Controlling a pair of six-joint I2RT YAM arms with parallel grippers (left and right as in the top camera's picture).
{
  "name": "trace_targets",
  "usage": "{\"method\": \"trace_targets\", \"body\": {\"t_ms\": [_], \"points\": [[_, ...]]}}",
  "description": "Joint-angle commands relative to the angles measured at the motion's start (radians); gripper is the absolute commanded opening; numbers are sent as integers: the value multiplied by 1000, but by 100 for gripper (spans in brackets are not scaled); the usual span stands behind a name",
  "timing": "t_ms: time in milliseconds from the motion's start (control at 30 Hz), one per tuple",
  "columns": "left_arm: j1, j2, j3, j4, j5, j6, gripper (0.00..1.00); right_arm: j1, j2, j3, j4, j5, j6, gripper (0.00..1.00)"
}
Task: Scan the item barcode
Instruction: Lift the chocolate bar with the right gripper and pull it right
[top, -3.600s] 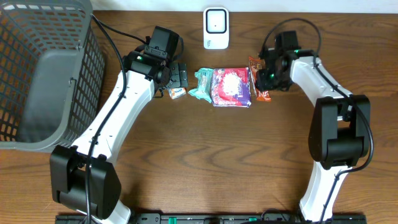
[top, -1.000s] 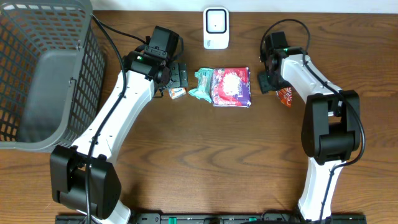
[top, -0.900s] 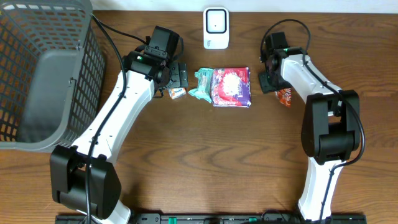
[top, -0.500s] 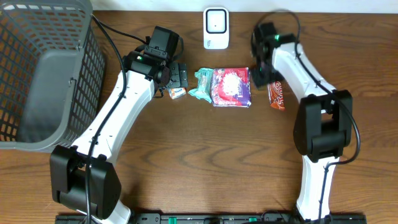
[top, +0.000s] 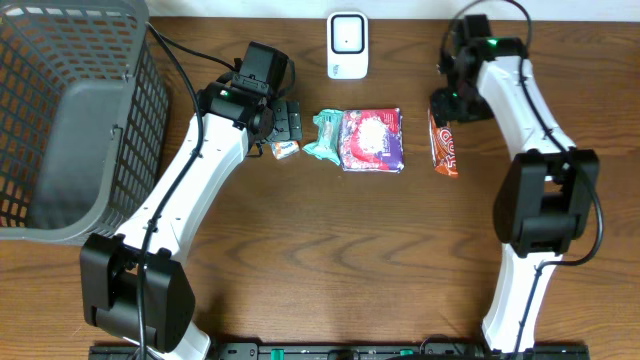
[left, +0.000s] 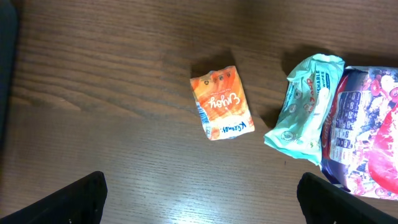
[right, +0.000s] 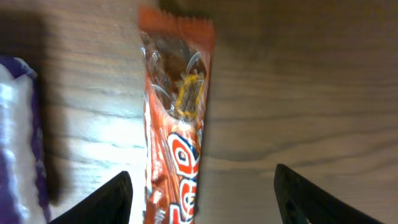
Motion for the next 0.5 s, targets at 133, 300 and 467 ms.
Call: {"method": "trace_targets", "body": {"t_ms": [133, 300, 467], "points": [[3, 7, 16, -3, -13, -5, 98, -75, -2, -175, 105, -284, -61, 55], [3, 7, 16, -3, -13, -5, 98, -68, -2, -245, 187, -373, -61, 50], [3, 7, 16, -3, -13, -5, 98, -47, -2, -259, 231, -370, -47, 9]]}}
